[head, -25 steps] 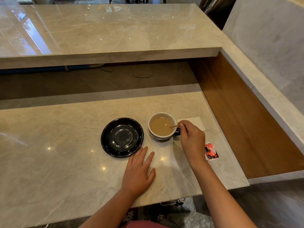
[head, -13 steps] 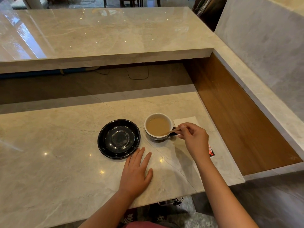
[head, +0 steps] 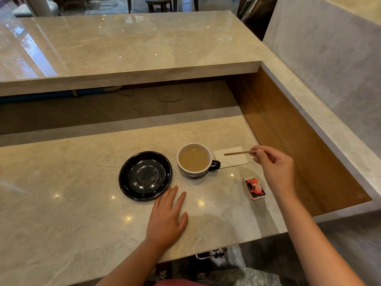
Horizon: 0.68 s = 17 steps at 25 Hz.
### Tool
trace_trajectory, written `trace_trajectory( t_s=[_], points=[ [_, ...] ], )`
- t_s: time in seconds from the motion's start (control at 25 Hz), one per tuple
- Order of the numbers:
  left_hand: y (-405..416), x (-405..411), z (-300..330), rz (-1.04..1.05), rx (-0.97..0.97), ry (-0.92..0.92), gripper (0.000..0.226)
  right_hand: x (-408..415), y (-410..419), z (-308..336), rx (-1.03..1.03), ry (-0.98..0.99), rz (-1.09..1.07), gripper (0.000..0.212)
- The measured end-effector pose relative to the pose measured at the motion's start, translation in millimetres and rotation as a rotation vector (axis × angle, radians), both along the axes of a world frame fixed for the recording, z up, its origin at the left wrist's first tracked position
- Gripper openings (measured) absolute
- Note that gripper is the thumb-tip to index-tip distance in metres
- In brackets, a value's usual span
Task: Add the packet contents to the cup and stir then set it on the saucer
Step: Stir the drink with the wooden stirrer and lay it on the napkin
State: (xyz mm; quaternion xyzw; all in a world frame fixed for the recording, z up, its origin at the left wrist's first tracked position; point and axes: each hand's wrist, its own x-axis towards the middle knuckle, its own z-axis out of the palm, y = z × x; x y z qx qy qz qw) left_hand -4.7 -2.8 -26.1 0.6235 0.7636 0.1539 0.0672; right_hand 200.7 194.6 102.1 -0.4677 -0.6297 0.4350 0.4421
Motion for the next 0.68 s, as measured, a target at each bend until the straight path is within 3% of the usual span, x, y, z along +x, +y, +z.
trace_trajectory(
  t_s=[0.16,0.32,0.44,0.68],
  points=[
    [0,1,1,-0.011,0.018,-0.005,0.055,10,14,-23,0.456,-0.363,0.117,0.017],
    [0,1,1,0.001,0.018,0.004,0.056,19,18,-61,0.839,-0.587,0.368,0.020],
    [-1,2,1,0.009,0.015,0.011,0.056,31,13,-83,0.913,-0.701,0.506,0.029],
    [0,3,3,0.016,-0.001,0.026,0.056,47,13,-93,0.935,-0.783,0.607,0.027]
  ],
)
